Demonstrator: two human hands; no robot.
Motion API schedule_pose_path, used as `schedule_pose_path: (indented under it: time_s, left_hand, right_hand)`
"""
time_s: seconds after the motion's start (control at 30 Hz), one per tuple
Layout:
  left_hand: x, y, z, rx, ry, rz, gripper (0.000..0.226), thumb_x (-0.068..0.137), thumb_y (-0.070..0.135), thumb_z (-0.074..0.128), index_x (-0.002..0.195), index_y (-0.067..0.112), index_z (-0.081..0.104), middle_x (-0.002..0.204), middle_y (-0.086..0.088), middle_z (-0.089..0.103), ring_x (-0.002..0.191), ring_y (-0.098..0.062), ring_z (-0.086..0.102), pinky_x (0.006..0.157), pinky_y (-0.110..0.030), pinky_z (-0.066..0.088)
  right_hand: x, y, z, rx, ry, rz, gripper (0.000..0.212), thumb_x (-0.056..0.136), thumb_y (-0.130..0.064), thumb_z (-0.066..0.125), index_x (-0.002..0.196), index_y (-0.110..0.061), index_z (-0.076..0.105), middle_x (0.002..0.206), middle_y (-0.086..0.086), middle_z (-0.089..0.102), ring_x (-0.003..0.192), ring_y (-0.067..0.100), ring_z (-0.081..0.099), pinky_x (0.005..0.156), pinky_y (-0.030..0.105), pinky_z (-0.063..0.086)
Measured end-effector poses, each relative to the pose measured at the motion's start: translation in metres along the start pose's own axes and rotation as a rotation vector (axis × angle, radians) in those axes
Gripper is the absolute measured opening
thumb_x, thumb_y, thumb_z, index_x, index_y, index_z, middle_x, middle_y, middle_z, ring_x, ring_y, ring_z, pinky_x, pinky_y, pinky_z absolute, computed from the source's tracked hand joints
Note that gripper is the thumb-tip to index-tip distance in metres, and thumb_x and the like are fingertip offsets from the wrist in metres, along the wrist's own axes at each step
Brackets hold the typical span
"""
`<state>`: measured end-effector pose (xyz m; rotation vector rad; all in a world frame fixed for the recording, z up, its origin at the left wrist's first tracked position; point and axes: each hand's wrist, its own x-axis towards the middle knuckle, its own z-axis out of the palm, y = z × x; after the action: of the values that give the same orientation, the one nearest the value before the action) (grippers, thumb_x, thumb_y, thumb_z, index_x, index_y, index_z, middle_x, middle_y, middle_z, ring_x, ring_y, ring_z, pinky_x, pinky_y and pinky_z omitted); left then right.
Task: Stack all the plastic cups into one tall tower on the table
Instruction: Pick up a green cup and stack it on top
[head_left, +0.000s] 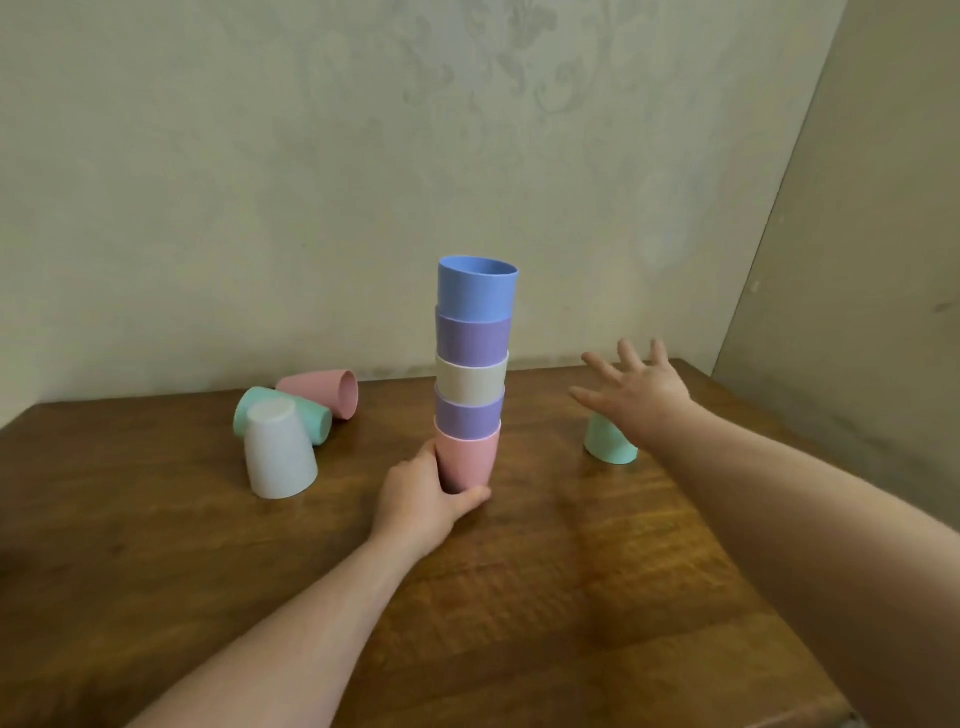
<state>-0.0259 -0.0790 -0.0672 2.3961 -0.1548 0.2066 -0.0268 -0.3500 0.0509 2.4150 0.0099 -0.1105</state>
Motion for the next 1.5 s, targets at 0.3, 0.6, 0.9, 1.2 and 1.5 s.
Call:
schedule_pose_path:
  time_s: [0.3,0.6,0.9,1.2,1.5]
  left_hand:
    - [0.001,-0.001,0.002,-0.022,0.009,0.003,0.077,0.072,0.062,0.090,0.134,0.027,0.061,0.126,0.006,0.075,0.112,-0.021,0.070,0.090,-0.038,0.058]
    - [-0.003,0.001,0.001,-0.028,0.015,-0.004,0.078,0.072,0.062,0.090,0.136,0.029,0.060,0.126,0.008,0.074,0.110,-0.018,0.070,0.090,-0.038,0.059]
    - [-0.002,-0.001,0.004,-0.061,0.040,-0.046,0.081,0.073,0.059,0.092,0.140,0.029,0.057,0.131,0.007,0.072,0.114,-0.018,0.069,0.090,-0.032,0.056]
    - [-0.012,-0.007,-0.010,0.054,-0.013,-0.047,0.084,0.074,0.067,0.086,0.141,0.028,0.054,0.127,0.006,0.071,0.114,-0.020,0.068,0.095,-0.038,0.058]
    - [-0.039,-0.048,-0.056,0.068,-0.068,-0.057,0.082,0.072,0.073,0.081,0.139,0.035,0.052,0.127,0.012,0.069,0.114,-0.013,0.067,0.099,-0.041,0.057]
  right_hand:
    - [0.008,-0.024,0.028,0.010,0.036,0.045,0.065,0.094,-0.019,0.080,0.152,-0.027,0.052,0.154,0.008,0.040,0.144,0.051,0.036,0.092,0.046,0.055]
    - [0.011,-0.024,0.033,1.339,0.317,0.379,0.084,0.078,-0.027,0.095,0.152,-0.031,0.053,0.140,-0.002,0.057,0.124,0.030,0.060,0.100,0.047,0.054]
    - [0.010,-0.093,0.025,2.052,0.297,0.374,0.081,0.073,-0.024,0.102,0.139,-0.022,0.054,0.125,0.000,0.070,0.113,0.024,0.072,0.102,0.053,0.062]
    - [-0.004,-0.069,-0.027,2.162,0.420,0.363,0.066,0.082,-0.022,0.095,0.134,-0.019,0.054,0.118,0.002,0.069,0.099,0.017,0.071,0.075,0.034,0.057]
    - [-0.037,-0.025,-0.185,2.356,0.618,0.069,0.070,0.078,-0.037,0.094,0.133,-0.026,0.051,0.126,-0.001,0.067,0.117,0.027,0.075,0.101,0.049,0.061]
